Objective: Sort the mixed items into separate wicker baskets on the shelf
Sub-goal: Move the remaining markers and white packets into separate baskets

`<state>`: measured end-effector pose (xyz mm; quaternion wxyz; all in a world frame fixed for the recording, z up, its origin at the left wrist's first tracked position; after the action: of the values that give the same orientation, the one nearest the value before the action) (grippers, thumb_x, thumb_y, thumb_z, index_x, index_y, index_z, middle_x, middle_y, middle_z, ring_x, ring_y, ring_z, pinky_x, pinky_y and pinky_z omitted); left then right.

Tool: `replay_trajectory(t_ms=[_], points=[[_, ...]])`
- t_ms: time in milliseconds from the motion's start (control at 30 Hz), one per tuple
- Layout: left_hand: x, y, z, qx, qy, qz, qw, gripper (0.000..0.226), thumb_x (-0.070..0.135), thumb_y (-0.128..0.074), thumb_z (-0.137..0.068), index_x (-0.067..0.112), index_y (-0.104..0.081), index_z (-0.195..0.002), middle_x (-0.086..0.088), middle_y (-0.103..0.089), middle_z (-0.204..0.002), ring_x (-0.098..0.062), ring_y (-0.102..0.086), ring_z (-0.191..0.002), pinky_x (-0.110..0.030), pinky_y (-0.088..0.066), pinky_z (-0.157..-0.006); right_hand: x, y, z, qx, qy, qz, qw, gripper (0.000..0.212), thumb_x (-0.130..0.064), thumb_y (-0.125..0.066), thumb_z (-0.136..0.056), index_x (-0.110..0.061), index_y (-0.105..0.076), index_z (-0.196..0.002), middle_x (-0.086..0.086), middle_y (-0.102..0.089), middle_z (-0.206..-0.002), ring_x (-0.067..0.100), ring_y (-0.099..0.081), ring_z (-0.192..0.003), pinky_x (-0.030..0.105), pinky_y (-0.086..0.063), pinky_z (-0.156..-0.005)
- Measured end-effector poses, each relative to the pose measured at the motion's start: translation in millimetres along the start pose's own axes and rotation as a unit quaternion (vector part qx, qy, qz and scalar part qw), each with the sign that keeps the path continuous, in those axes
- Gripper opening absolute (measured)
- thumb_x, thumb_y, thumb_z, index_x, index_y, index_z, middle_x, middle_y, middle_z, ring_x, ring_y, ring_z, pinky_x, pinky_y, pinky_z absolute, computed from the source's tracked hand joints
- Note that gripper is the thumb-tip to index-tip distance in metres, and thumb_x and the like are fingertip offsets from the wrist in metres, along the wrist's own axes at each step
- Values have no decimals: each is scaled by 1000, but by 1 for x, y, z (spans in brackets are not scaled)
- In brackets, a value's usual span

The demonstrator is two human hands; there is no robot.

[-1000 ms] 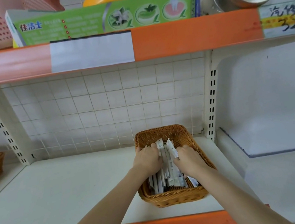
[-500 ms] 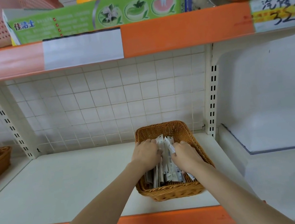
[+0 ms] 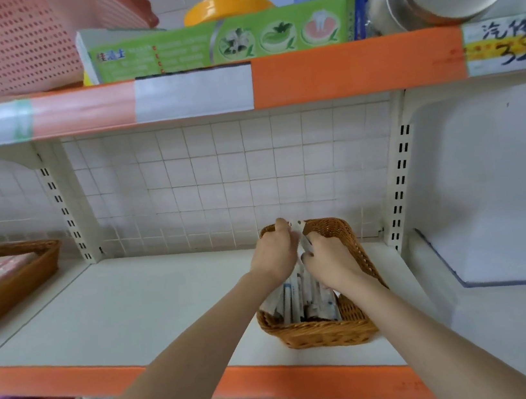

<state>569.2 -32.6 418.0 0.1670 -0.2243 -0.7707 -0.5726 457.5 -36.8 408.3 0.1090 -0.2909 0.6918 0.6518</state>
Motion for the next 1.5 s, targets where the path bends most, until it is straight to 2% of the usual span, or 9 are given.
replay_trajectory(t_ms=[233,400,533,733,867,1067,1167,1400,1500], points=[[-45,57,28,-1,31,-54,998,26,16,-38,-96,4,-33,-118,-19,-64,-93,-38,-64,-79,-43,-53,-64,-69,-21,10,9,23,1,1000,32,-18,-42,-96,-9,-51,-126,15,-62,-107,35,-66,-86,46,-57,-75],[-122,106,75,-14,92,-13,996,25,5,-31,-96,9,-34,-121,-14,-57,-79,-29,-63,-57,-36,-55,-46,-138,-69,29,-14,32,-7,999,45,-15,-41,-95,-14,-44,-140,14,-61,-110,30,-64,-85,46,-59,-70],[-195,149,111,-3,94,-80,992,22,14,-33,-100,7,-40,-119,-22,-60,-97,-40,-62,-77,-42,-53,-61,-198,-114,46,-48,47,11,998,46,-16,-39,-95,-16,-41,-141,14,-60,-117,33,-64,-89,42,-57,-76],[-285,204,158,-23,111,-196,974,38,29,-26,-105,2,-51,-113,-21,-58,-110,-36,-55,-101,-37,-41,-76,-280,-177,60,-66,104,70,990,40,-18,-38,-96,-12,-46,-134,16,-61,-115,34,-61,-98,34,-45,-74],[-322,239,180,-55,149,-219,963,39,22,-25,-104,-2,-56,-108,-22,-55,-114,-37,-53,-107,-39,-43,-87,-330,-206,60,-76,133,81,985,35,-18,-38,-96,-12,-50,-128,14,-61,-116,34,-58,-100,35,-44,-76],[-377,285,178,-16,169,-192,966,34,10,-32,-100,-6,-61,-103,-24,-59,-112,-34,-49,-112,-41,-44,-90,-383,-235,30,-69,162,82,981,18,-17,-39,-94,-12,-54,-103,10,-60,-107,28,-54,-88,32,-42,-70],[-401,307,166,6,171,-197,965,28,14,-38,-97,4,-62,-109,-16,-55,-123,-30,-53,-112,-36,-45,-87,-410,-248,5,-68,172,78,980,27,-20,-39,-96,-12,-57,-115,12,-59,-117,32,-57,-102,34,-47,-78],[-463,354,140,65,229,-172,956,32,29,-45,-98,19,-52,-128,-8,-62,-113,-26,-62,-93,-34,-53,-72,-468,-285,-47,-73,204,48,975,21,-27,-37,-98,-17,-55,-93,11,-64,-104,31,-60,-97,31,-37,-66],[-493,367,139,64,254,-129,956,34,29,-51,-97,18,-50,-130,-6,-62,-116,-19,-60,-89,-31,-53,-71,-493,-303,-61,-78,216,48,972,32,-32,-36,-100,-16,-63,-105,8,-67,-104,29,-62,-94,30,-42,-66]])
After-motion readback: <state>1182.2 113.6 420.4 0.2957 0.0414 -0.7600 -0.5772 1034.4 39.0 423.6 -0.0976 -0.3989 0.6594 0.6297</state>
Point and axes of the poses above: each hand's wrist, its own z-axis away from the middle knuckle, its own y-axis out of the back of the hand, x = y × z, the point moved 1 cm from there along -z, towards the middle knuckle
